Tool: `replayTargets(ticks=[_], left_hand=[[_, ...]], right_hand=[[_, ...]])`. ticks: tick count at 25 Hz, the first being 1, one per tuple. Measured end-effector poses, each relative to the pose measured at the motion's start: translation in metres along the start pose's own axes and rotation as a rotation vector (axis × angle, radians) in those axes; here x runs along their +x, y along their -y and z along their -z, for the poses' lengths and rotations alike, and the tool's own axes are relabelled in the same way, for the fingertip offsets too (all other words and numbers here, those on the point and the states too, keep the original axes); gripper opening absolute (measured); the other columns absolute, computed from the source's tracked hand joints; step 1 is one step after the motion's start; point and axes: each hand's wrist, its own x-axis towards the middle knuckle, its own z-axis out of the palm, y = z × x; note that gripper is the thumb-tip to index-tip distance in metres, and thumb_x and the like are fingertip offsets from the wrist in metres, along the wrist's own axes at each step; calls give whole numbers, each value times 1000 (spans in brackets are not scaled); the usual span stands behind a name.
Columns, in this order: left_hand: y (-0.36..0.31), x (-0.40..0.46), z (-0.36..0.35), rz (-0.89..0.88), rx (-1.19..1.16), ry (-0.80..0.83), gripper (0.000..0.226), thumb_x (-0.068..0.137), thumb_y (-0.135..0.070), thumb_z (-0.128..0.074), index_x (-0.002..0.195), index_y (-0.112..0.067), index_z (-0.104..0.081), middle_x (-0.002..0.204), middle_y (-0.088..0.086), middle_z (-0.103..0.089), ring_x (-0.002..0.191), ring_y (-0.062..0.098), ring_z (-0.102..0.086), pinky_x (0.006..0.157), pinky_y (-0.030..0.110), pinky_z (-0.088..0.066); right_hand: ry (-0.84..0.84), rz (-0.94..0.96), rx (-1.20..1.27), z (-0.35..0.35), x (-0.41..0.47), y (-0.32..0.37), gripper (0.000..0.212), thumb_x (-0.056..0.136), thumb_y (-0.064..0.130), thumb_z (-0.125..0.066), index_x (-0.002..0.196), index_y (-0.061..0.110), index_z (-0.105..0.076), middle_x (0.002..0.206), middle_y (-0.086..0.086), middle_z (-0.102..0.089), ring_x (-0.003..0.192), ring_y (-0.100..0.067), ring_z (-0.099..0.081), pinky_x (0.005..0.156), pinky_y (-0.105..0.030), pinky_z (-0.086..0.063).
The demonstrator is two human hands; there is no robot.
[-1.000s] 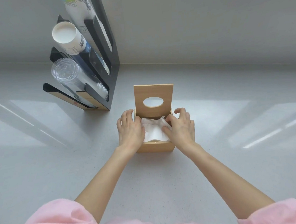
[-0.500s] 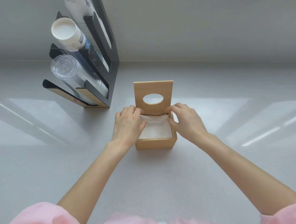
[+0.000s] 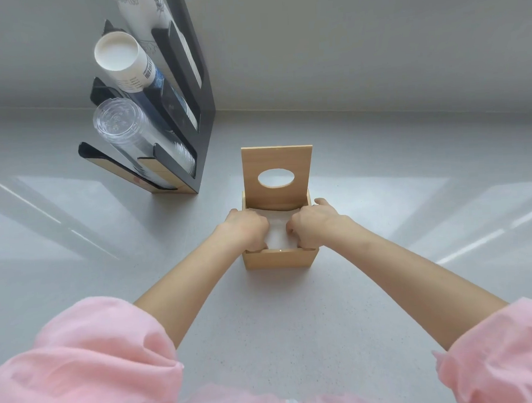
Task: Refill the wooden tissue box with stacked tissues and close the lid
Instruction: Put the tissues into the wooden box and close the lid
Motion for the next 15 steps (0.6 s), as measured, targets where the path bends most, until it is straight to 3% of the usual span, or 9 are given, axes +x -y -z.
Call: replayTargets(ticks=[2, 6, 10, 13, 15], left_hand=[[0, 4, -3, -5, 22, 18, 32, 91, -29, -49, 115, -9, -56, 122, 7, -57, 116, 27, -49, 77, 33, -33], [1, 4, -3, -11, 53, -12, 29, 90, -25, -49, 111, -8, -57, 119, 9, -59, 112, 28, -52, 73, 32, -32], [-2, -10, -3, -21, -64, -132, 27, 88, -15, -43, 111, -7, -54, 118, 9, -58, 110, 27, -53, 72, 32, -32], [1, -24, 2, -36, -185, -206, 38, 90, -23, -44, 126, -12, -46, 130, 5, -52, 120, 25, -47, 85, 36, -41], [4, -33, 7, -24, -271, -288, 46, 92, -27, -44, 136, -17, -38, 139, 2, -45, 127, 22, -42, 94, 37, -40]], right_hand=[[29, 15, -22, -1, 4, -1, 41, 84, 4, -47, 122, 17, -57, 113, -5, -65, 111, -24, -55, 107, -38, -24], [13, 35, 15, -1, 4, -4, 41, 85, 4, -45, 121, 17, -58, 114, -6, -65, 115, -24, -52, 112, -42, -19], [-162, 123, 204, -11, -12, -7, 40, 91, 13, -40, 128, 22, -53, 134, 0, -54, 132, -19, -38, 116, -44, -11], [-296, 129, 344, -13, -28, -9, 42, 93, 12, -39, 133, 20, -48, 144, 4, -45, 135, -13, -36, 116, -37, -12], [-412, 127, 420, -13, -35, -13, 39, 93, 12, -41, 131, 17, -51, 142, 4, -48, 131, -15, -42, 113, -32, -21]])
